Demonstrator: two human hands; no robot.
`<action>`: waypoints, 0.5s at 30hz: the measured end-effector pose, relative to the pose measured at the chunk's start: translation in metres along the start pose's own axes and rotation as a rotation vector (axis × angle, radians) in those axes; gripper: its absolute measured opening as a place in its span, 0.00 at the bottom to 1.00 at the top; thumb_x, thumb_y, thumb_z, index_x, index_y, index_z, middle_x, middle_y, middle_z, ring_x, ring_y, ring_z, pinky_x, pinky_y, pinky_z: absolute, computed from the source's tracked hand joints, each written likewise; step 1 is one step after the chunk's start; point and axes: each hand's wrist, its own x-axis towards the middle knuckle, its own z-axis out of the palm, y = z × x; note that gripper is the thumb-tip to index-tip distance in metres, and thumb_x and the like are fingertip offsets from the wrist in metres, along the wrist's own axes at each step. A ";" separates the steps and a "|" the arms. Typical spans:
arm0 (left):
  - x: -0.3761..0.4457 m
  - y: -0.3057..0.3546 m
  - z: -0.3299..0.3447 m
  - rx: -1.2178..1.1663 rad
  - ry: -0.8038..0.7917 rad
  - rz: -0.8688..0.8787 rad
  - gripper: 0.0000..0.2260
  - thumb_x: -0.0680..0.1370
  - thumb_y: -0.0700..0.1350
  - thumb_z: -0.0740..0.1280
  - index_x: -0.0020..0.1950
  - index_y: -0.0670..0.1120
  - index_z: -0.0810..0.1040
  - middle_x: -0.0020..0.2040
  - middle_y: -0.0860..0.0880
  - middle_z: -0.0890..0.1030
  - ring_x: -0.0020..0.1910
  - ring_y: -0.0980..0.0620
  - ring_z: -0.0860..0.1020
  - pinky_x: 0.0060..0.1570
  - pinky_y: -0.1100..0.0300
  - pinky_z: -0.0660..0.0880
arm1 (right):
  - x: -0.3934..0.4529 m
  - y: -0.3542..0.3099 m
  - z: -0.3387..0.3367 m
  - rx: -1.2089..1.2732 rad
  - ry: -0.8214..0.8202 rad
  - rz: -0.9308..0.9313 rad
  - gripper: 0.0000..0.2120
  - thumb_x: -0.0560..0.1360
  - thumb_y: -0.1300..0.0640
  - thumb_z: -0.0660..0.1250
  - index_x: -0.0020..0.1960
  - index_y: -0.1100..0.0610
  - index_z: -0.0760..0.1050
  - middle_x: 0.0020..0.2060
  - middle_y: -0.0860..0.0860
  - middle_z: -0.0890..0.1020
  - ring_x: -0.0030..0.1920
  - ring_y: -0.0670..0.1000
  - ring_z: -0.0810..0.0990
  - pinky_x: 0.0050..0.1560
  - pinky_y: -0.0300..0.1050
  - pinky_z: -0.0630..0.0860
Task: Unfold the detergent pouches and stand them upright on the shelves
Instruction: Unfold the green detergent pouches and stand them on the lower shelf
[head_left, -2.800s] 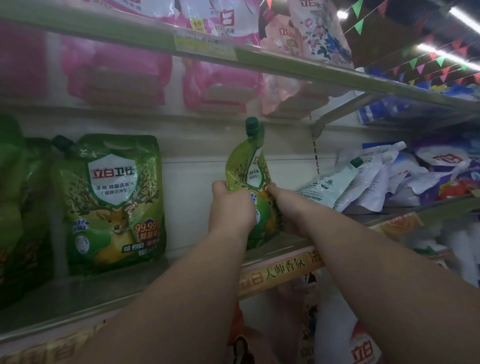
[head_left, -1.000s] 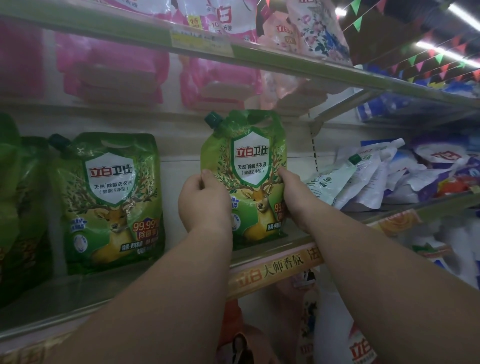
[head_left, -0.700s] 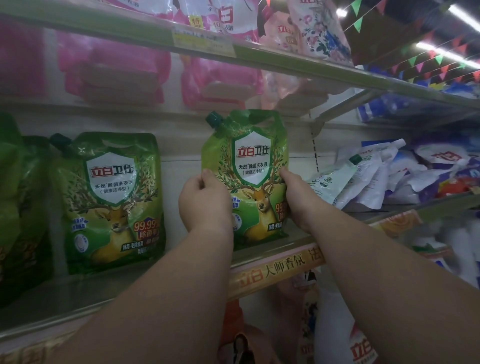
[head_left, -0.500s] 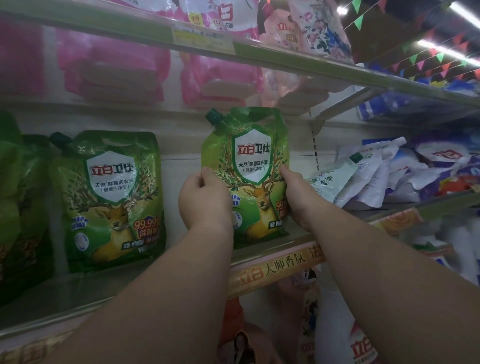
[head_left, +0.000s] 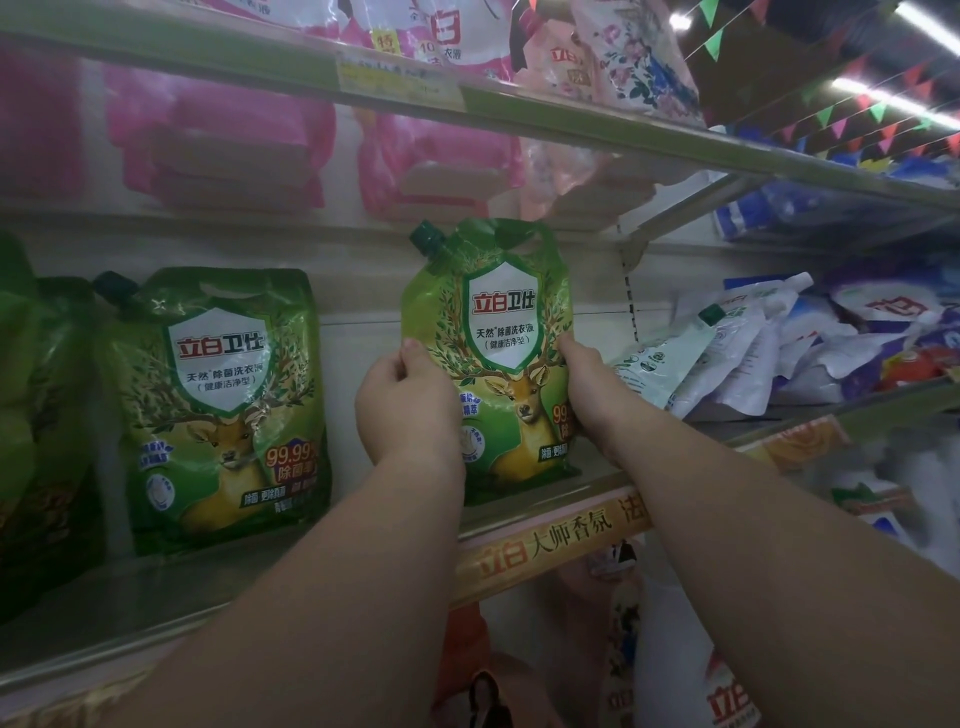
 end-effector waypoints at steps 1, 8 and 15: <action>0.001 -0.001 0.000 -0.001 -0.004 -0.001 0.19 0.85 0.59 0.60 0.43 0.49 0.81 0.40 0.48 0.83 0.42 0.46 0.84 0.49 0.45 0.84 | -0.003 -0.002 0.001 -0.003 -0.005 -0.003 0.45 0.63 0.17 0.53 0.72 0.42 0.68 0.61 0.56 0.83 0.61 0.64 0.82 0.66 0.68 0.75; 0.004 -0.002 0.000 0.058 0.015 0.051 0.17 0.86 0.58 0.58 0.46 0.50 0.80 0.42 0.49 0.82 0.41 0.48 0.81 0.39 0.55 0.77 | -0.012 -0.004 0.001 -0.007 -0.011 -0.013 0.44 0.63 0.20 0.55 0.72 0.42 0.68 0.62 0.57 0.82 0.62 0.64 0.81 0.67 0.67 0.74; 0.005 -0.002 0.004 0.107 -0.001 0.062 0.18 0.86 0.56 0.58 0.46 0.47 0.77 0.39 0.49 0.78 0.38 0.49 0.76 0.34 0.57 0.66 | -0.029 -0.014 0.005 -0.098 -0.004 -0.127 0.41 0.66 0.27 0.49 0.70 0.45 0.75 0.70 0.57 0.75 0.63 0.61 0.79 0.71 0.64 0.73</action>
